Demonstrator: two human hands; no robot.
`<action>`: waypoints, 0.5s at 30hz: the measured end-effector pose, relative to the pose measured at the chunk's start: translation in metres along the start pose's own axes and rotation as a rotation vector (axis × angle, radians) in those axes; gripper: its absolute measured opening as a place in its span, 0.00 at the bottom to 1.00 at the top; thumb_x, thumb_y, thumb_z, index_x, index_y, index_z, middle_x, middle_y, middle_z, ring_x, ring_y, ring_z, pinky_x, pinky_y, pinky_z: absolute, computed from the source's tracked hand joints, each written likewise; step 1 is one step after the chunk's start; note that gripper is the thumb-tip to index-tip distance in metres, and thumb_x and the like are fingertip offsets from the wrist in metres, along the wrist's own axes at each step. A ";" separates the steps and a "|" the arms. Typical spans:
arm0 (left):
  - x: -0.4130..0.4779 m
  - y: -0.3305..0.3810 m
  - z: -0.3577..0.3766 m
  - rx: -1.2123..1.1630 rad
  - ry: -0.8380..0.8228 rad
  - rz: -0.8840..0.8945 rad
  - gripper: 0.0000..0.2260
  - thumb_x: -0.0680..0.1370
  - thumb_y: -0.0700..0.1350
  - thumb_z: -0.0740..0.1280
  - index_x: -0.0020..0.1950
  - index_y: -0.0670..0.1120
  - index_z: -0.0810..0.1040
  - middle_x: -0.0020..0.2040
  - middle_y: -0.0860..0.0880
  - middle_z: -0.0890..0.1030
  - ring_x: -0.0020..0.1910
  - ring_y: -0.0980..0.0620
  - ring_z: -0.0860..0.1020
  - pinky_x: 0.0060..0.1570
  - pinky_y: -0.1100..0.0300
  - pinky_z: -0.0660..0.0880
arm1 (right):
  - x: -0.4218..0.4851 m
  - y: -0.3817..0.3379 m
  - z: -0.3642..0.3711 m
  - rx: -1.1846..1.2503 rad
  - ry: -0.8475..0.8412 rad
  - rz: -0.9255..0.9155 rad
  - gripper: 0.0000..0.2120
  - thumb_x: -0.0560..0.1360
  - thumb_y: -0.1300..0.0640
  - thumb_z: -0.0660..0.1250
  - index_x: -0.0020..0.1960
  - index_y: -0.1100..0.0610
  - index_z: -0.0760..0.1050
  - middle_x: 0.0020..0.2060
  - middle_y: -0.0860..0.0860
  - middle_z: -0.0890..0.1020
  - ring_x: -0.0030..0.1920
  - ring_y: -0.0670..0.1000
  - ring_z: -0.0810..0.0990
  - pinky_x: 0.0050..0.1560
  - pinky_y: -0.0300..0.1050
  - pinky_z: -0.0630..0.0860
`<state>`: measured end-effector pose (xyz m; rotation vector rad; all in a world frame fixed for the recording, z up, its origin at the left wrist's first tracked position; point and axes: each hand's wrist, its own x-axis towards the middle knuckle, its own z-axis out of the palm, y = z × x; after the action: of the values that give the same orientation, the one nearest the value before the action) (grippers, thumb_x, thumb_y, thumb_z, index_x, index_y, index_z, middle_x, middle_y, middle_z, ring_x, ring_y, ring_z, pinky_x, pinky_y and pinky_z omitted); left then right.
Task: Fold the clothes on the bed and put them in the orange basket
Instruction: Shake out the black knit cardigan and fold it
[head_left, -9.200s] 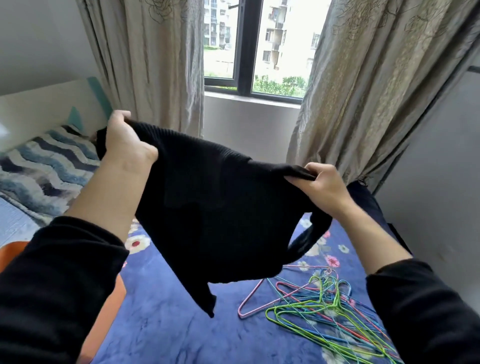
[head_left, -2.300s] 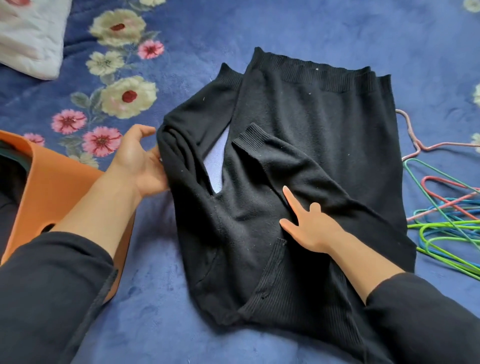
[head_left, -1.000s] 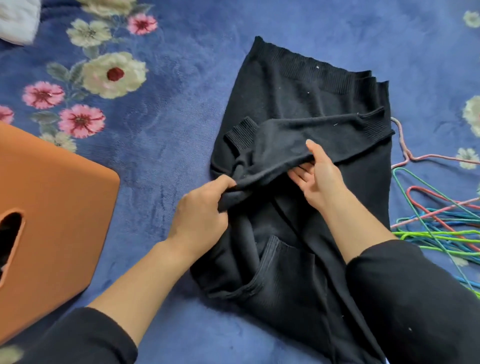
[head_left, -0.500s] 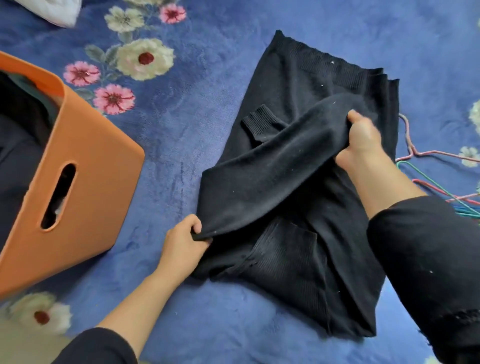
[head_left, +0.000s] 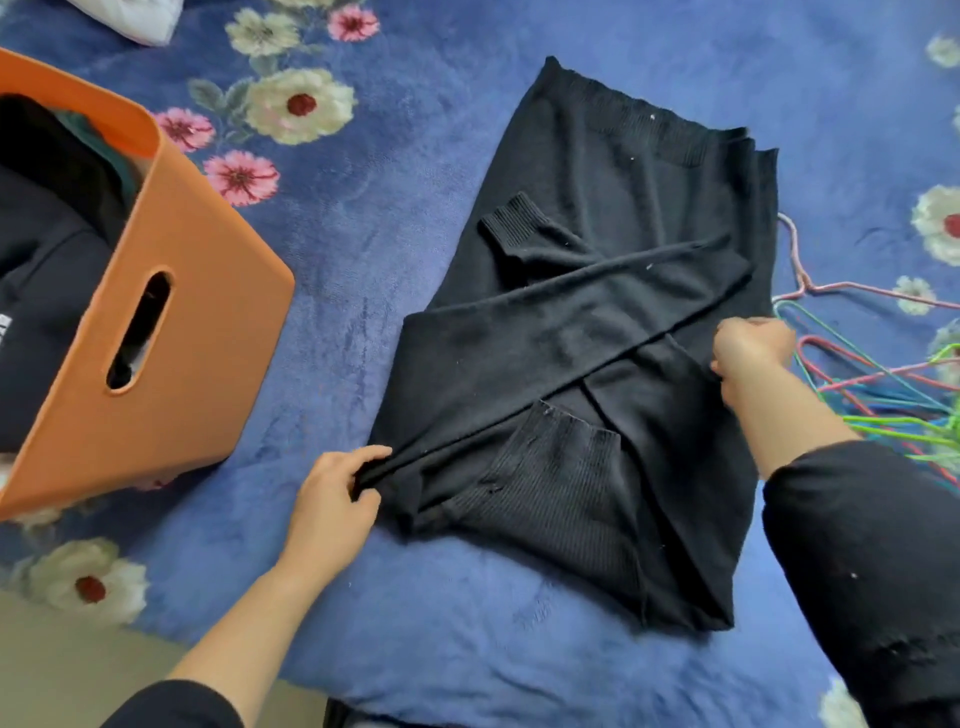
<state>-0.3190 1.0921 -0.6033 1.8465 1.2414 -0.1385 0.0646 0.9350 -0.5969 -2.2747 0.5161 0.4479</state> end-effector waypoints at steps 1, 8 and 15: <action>0.001 0.002 0.000 -0.110 0.002 -0.077 0.17 0.74 0.33 0.65 0.51 0.55 0.80 0.49 0.52 0.77 0.45 0.57 0.76 0.51 0.59 0.73 | -0.010 0.015 -0.002 -0.062 0.035 -0.053 0.18 0.75 0.60 0.62 0.64 0.60 0.72 0.54 0.53 0.77 0.52 0.54 0.75 0.59 0.50 0.72; 0.017 0.016 0.006 -0.597 -0.027 -0.534 0.20 0.72 0.58 0.70 0.53 0.44 0.78 0.52 0.46 0.83 0.50 0.48 0.81 0.54 0.47 0.78 | -0.083 0.123 -0.059 -0.240 0.180 -0.016 0.20 0.73 0.55 0.67 0.62 0.61 0.70 0.62 0.60 0.72 0.65 0.59 0.68 0.59 0.52 0.65; 0.021 0.029 0.015 -0.582 -0.100 -0.556 0.09 0.75 0.49 0.71 0.46 0.44 0.78 0.46 0.47 0.81 0.44 0.50 0.80 0.38 0.57 0.77 | -0.138 0.208 -0.087 0.139 -0.054 0.437 0.20 0.71 0.42 0.72 0.35 0.55 0.68 0.34 0.53 0.73 0.36 0.54 0.73 0.43 0.48 0.72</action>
<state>-0.2805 1.0928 -0.6056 0.9650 1.5032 -0.1491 -0.1417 0.7694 -0.5988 -2.0066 0.9921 0.6627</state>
